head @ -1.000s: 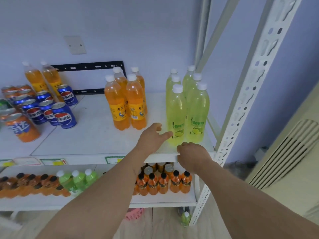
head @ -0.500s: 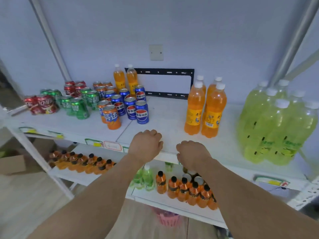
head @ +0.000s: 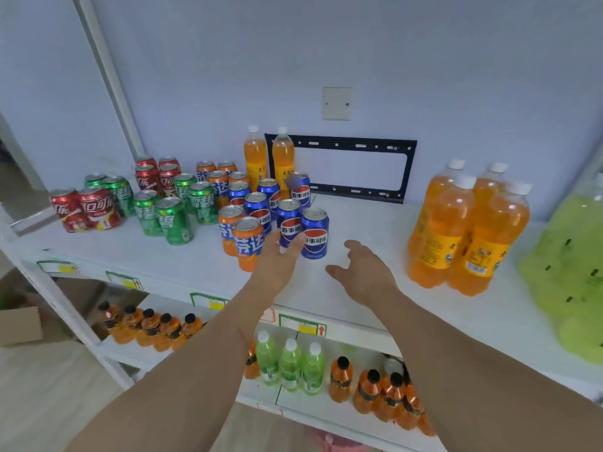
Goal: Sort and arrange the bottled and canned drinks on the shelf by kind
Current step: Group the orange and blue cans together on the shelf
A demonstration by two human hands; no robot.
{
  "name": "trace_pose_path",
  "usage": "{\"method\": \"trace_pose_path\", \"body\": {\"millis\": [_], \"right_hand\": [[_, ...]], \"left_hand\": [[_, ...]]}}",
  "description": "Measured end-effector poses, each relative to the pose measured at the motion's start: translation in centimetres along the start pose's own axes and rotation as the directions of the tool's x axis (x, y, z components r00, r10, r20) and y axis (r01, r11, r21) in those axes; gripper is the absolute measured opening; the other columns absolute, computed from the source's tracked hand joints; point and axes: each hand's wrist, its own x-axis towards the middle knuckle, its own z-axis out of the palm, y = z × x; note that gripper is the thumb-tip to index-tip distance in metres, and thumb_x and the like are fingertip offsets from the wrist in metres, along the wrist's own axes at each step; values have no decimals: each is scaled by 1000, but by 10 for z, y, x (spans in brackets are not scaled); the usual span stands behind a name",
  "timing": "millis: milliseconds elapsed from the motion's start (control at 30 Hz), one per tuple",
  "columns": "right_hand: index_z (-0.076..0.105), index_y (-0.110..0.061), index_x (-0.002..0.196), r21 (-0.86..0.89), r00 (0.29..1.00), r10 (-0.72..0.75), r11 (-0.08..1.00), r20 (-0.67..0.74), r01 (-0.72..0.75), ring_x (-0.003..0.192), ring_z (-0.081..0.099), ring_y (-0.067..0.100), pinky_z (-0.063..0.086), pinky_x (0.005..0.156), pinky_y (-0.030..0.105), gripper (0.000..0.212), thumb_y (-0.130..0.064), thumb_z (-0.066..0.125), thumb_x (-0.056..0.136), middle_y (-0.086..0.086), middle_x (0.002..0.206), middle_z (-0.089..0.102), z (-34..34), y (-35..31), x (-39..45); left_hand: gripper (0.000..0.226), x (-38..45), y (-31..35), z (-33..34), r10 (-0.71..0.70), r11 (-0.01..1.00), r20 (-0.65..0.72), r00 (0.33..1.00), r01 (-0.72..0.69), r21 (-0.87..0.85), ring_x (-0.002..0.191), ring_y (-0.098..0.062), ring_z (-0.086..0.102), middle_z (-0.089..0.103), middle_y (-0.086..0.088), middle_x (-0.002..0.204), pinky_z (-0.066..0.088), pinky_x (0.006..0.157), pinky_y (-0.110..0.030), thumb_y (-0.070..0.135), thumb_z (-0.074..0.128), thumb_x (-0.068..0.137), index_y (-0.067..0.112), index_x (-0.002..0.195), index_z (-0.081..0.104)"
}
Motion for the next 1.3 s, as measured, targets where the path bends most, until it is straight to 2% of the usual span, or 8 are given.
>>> {"method": "trace_pose_path", "body": {"millis": [167, 367, 500, 700, 767, 933, 1000, 1300], "right_hand": [[22, -23, 152, 348, 997, 69, 935, 23, -73, 132, 46, 23, 47, 100, 42, 92, -49, 73, 80, 3, 153, 36, 25, -7, 60], [19, -25, 152, 498, 994, 71, 861, 87, -105, 134, 43, 19, 43, 102, 33, 103, -39, 83, 73, -2, 153, 36, 49, -7, 97], [34, -24, 141, 591, 997, 41, 804, 66, -72, 107, 54, 9, 43, 86, 20, 91, -29, 88, 67, -7, 133, 53, 55, -11, 105], [39, -27, 134, 605, 993, 115, 789, 31, -110, 98, 54, 7, 41, 73, 11, 80, -26, 86, 69, -13, 114, 56, 65, -17, 111], [39, -26, 135, 602, 990, 140, 789, 18, -122, 100, 55, 9, 43, 78, 15, 80, -24, 85, 70, -12, 112, 55, 58, -13, 113], [36, -22, 139, 679, 959, 275, 717, -68, -158, 109, 56, 17, 49, 86, 28, 80, -20, 83, 74, -3, 120, 56, 30, 5, 127], [37, -23, 139, 699, 951, 298, 696, -76, -162, 109, 56, 16, 50, 85, 29, 79, -23, 83, 75, -4, 120, 57, 21, 12, 135], [36, -21, 140, 697, 951, 307, 691, -44, -191, 112, 54, 18, 48, 95, 34, 77, -25, 81, 78, 0, 129, 55, 19, 40, 169]], "left_hand": [[84, 59, -17, 12, -19, 988, -64, 998, 10, -152, 142, -19, 36, 34, 8, 157, 33, 114, -43, 70, 52, 85, 30, 154, 25], [105, 112, -50, 22, -81, 988, -63, 995, 72, -136, 146, -18, 28, 26, 16, 160, 27, 117, -53, 96, 47, 60, 50, 149, 18], [96, 125, -55, 27, -78, 991, -81, 994, 68, -115, 144, -22, 33, 34, 10, 157, 31, 115, -52, 90, 51, 65, 47, 147, 23], [90, 141, -51, 31, -80, 970, -72, 994, 61, -236, 138, -20, 41, 42, 9, 151, 39, 110, -52, 70, 66, 69, 41, 147, 32], [89, 144, -52, 32, -80, 972, -65, 995, 63, -228, 136, -17, 42, 44, 11, 149, 37, 111, -50, 69, 70, 67, 41, 144, 35], [72, 153, -54, 37, -75, 966, -43, 996, 61, -249, 112, -8, 51, 54, 14, 123, 41, 102, -34, 29, 82, 78, 31, 138, 42], [62, 153, -52, 39, -60, 964, -9, 998, 56, -261, 102, -4, 56, 57, 19, 112, 44, 97, -31, 29, 81, 79, 30, 130, 46], [50, 159, -40, 54, -14, 929, 150, 989, 69, -362, 101, -6, 64, 64, 13, 116, 51, 71, -16, 30, 73, 83, 31, 127, 48]]}}
